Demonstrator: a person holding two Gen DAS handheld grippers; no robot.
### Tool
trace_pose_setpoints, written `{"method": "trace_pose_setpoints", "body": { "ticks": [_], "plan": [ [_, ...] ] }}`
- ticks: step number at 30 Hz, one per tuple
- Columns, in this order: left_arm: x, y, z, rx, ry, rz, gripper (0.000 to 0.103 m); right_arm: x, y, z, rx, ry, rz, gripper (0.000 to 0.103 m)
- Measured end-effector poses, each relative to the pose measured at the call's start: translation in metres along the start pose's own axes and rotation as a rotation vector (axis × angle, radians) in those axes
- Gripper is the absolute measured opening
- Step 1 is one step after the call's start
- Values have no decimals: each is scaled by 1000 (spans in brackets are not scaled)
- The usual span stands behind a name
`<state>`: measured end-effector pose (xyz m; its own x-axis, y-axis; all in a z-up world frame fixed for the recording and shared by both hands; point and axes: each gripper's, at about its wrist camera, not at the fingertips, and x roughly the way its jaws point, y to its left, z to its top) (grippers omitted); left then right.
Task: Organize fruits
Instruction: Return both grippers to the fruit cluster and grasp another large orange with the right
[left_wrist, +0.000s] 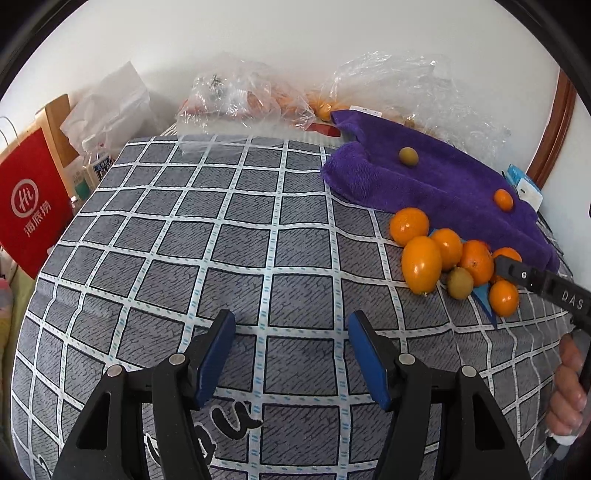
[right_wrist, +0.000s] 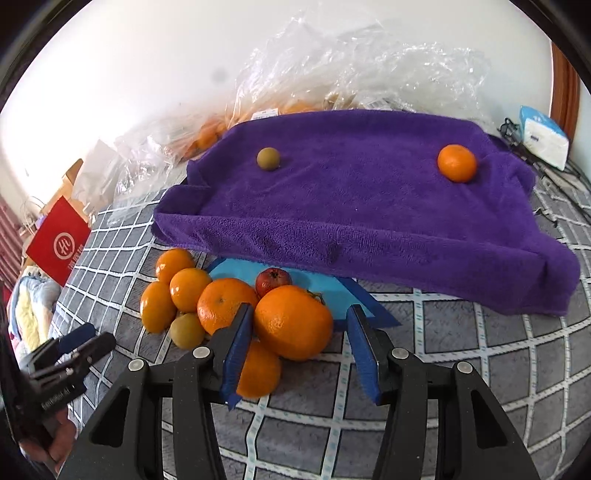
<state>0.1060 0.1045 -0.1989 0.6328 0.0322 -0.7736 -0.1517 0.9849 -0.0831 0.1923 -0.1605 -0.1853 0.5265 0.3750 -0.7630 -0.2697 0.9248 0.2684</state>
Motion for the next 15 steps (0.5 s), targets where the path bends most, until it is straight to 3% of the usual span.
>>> {"method": "trace_pose_setpoints", "body": {
  "ticks": [2, 3, 6, 10, 13, 15],
  "plan": [
    [0, -2, -1, 7, 2, -2, 68, 1, -3, 0, 8, 7, 38, 42],
    [0, -3, -2, 12, 4, 2, 69, -1, -5, 0, 11, 10, 44, 42],
    [0, -5, 0, 7, 22, 16, 69, -21, -12, -3, 9, -39, -15, 42],
    [-8, -14, 12, -11, 15, -110, 67, -47, -33, -17, -22, -99, -121, 42],
    [-9, -39, 22, 60, -16, -123, 67, -44, -47, -26, -27, -74, -187, 42],
    [-4, -55, 27, 102, -22, -121, 67, -40, -56, -31, 4, -55, -168, 42]
  ]
}}
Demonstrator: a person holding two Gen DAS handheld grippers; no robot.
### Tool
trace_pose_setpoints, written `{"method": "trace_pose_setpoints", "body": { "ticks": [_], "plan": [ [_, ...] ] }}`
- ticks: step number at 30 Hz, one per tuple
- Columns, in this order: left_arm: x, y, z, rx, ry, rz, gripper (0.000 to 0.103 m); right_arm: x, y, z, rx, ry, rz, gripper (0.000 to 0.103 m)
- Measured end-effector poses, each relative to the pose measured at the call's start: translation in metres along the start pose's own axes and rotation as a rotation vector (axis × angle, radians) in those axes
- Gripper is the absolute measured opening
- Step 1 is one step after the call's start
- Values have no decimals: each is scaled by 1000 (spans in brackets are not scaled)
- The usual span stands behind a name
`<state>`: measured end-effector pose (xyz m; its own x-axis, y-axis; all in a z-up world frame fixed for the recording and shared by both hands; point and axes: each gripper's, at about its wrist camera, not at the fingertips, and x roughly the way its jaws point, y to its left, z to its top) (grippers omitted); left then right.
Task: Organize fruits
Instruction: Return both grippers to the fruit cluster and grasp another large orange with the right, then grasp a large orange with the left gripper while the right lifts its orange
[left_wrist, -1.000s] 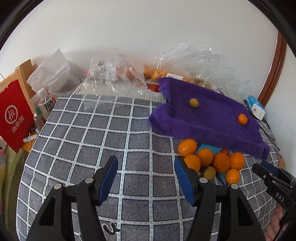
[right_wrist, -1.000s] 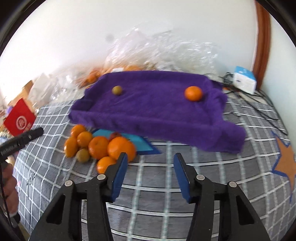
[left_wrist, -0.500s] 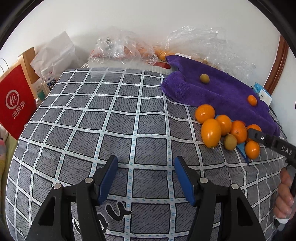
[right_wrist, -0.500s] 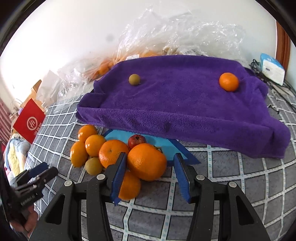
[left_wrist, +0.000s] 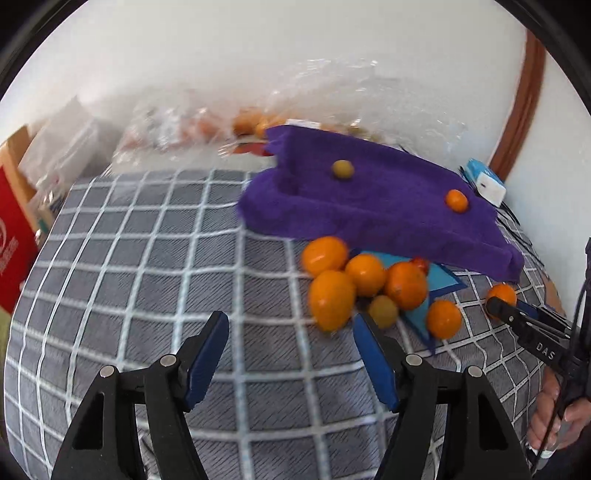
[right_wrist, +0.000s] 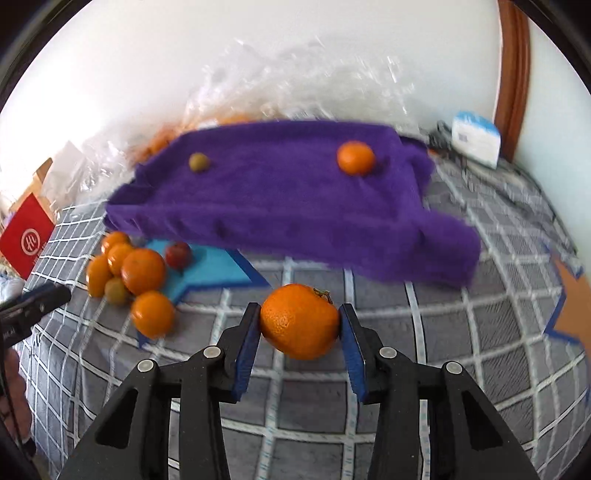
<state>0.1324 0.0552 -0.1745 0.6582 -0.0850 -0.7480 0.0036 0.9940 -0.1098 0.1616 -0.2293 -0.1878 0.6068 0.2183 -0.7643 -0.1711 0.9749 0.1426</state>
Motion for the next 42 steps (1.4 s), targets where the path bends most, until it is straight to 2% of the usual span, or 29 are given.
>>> {"method": "trace_pose_setpoints", "body": {
  "ticks": [2, 5, 8, 11, 15, 21, 30, 38, 42],
  "plan": [
    [9, -8, 4, 18, 12, 8, 66, -2, -6, -2, 24, -16, 23, 42],
    [20, -10, 8, 9, 36, 9, 52, 0, -1, -4, 0, -34, 1, 44],
    [26, -11, 9, -7, 41, -17, 45, 4, 4, -5, -33, -16, -38, 44],
    [32, -16, 8, -2, 45, -24, 31, 6, 8, -6, -52, -7, -55, 44],
    [32, -15, 0, -9, -10, -34, 31, 7, 8, -7, -56, -5, -66, 44],
    [32, -3, -2, -74, -12, -90, 31, 7, 10, -7, -68, -3, -94, 43],
    [25, 6, -6, -128, -45, -69, 31, 6, 8, -7, -59, -10, -103, 42],
    [3, 7, -6, -129, -155, -46, 31, 2, 2, -7, -33, -31, -85, 42],
    [0, 13, -4, -157, -176, -38, 31, 0, -1, -8, -17, -38, -74, 42]
  ]
}}
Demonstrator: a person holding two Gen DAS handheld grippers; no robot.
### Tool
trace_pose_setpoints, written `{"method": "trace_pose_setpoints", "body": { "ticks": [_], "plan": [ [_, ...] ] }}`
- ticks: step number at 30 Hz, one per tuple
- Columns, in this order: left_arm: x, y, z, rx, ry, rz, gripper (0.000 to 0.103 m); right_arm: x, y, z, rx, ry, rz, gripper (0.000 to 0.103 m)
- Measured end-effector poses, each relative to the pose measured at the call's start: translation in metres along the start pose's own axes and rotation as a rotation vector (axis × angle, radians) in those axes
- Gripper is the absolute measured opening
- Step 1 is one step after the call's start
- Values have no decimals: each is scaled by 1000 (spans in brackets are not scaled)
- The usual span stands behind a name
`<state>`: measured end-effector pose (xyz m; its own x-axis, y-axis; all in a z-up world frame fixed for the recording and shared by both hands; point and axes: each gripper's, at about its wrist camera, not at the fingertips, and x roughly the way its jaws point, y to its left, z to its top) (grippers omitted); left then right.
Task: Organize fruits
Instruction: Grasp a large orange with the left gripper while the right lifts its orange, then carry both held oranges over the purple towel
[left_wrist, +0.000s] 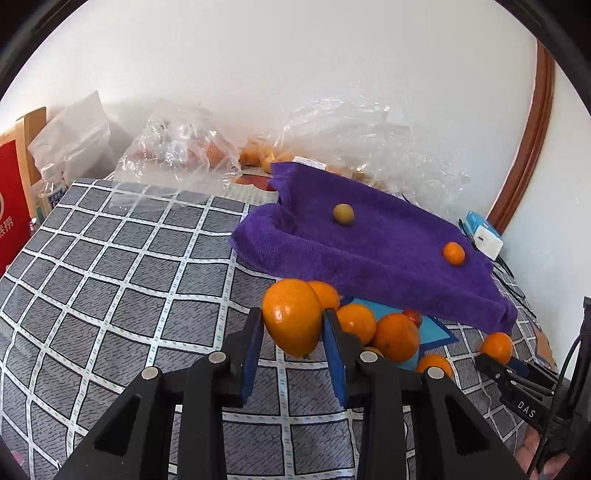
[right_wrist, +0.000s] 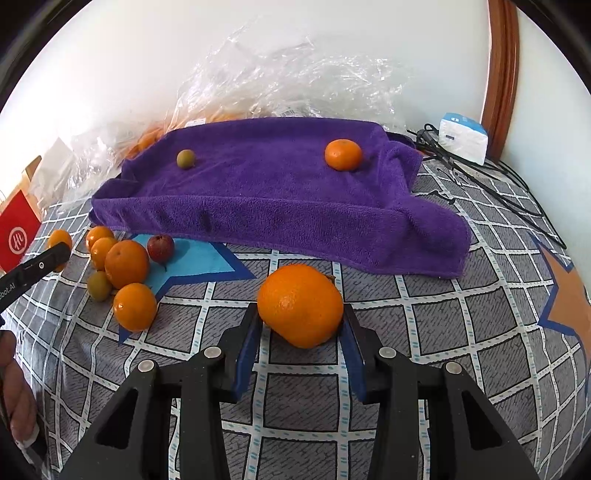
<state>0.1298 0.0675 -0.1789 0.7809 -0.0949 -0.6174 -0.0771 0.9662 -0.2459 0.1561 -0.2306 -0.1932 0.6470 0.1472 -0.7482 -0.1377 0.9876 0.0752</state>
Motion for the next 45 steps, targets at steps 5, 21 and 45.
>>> {"method": "trace_pose_setpoints", "body": {
  "ticks": [5, 21, 45],
  "plan": [
    [2, 6, 3, -38, 0, 28, 31, -2, -3, 0, 17, -10, 13, 42],
    [-8, 19, 5, -116, -64, 41, 31, -11, -15, -1, 91, -56, 27, 42],
    [-34, 14, 77, -111, -160, 68, 31, -32, -18, 74, 85, -131, -40, 42]
  ]
}}
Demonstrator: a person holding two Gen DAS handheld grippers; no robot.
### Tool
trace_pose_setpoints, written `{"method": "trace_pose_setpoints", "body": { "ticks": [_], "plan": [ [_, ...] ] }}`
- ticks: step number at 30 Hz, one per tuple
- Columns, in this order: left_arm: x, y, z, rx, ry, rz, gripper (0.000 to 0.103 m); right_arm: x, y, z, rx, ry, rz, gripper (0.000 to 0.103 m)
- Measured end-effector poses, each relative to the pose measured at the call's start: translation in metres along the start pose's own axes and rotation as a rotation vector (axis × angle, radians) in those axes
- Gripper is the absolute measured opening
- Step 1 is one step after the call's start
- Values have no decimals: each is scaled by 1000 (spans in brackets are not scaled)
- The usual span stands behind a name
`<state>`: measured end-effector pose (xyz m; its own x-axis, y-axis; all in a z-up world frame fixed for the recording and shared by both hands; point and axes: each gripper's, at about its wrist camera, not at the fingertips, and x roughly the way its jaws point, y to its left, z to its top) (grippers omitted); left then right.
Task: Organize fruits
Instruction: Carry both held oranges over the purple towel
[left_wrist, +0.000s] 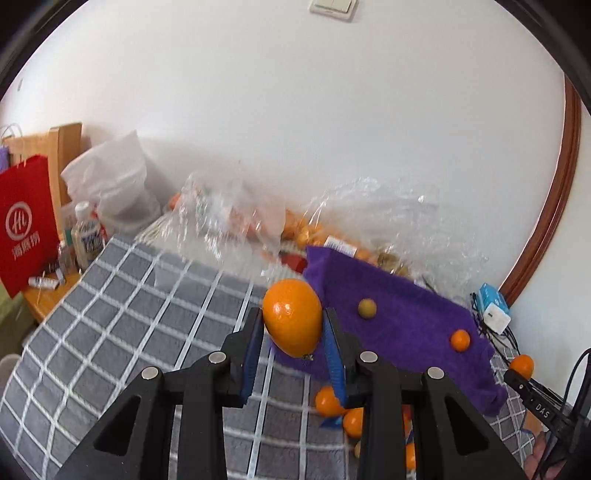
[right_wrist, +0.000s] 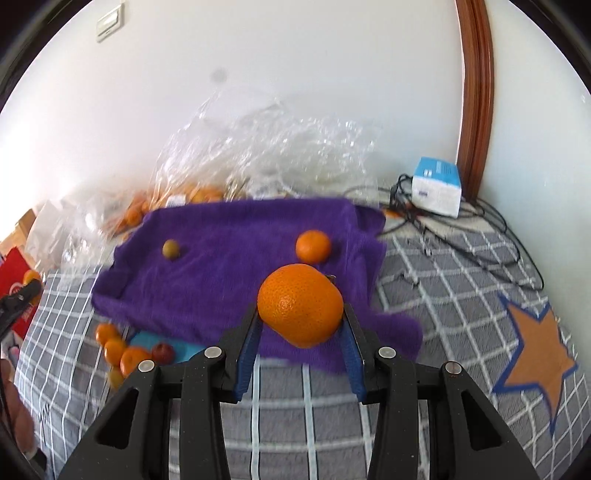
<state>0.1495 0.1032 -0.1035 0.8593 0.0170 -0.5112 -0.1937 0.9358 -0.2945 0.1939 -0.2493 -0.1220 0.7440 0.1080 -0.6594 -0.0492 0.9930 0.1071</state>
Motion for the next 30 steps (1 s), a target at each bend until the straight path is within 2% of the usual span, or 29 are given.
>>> {"method": "trace_pose_setpoints", "body": {
  "ticks": [5, 11, 15, 18, 30],
  "plan": [
    [15, -18, 27, 17, -32, -9, 31, 16, -2, 28, 20, -20, -3, 42],
    [50, -36, 32, 18, -25, -12, 31, 45, 2, 49, 17, -26, -9, 42],
    [79, -32, 17, 4, 19, 1, 31, 65, 3, 49, 20, -12, 9, 42],
    [95, -25, 6, 6, 52, 31, 31, 78, 4, 44, -3, 0, -16, 42],
    [108, -10, 6, -37, 79, 27, 31, 100, -7, 32, 1, 48, -20, 42]
  ]
}}
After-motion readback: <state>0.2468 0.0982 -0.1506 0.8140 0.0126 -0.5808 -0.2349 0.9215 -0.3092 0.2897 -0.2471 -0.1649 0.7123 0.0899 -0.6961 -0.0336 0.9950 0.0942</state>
